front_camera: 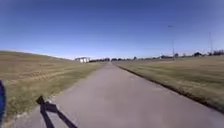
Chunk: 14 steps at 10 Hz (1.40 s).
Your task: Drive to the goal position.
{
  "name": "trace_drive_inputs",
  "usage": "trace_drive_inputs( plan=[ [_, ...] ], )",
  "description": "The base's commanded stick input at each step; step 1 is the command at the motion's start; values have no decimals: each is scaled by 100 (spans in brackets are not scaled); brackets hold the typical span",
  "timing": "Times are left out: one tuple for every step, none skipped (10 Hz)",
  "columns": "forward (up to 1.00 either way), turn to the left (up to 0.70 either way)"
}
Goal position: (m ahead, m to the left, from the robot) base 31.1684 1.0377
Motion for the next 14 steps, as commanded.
trace_drive_inputs(
  plan=[
    [34, 0],
    [34, 0],
    [46, 0],
    [39, 0],
    [35, 0],
    [33, 0],
    [35, 0],
    [41, 0],
    [46, 0],
    [58, 0],
    [70, 0],
    [70, 0],
    [70, 0],
    [70, 0]
  ],
)
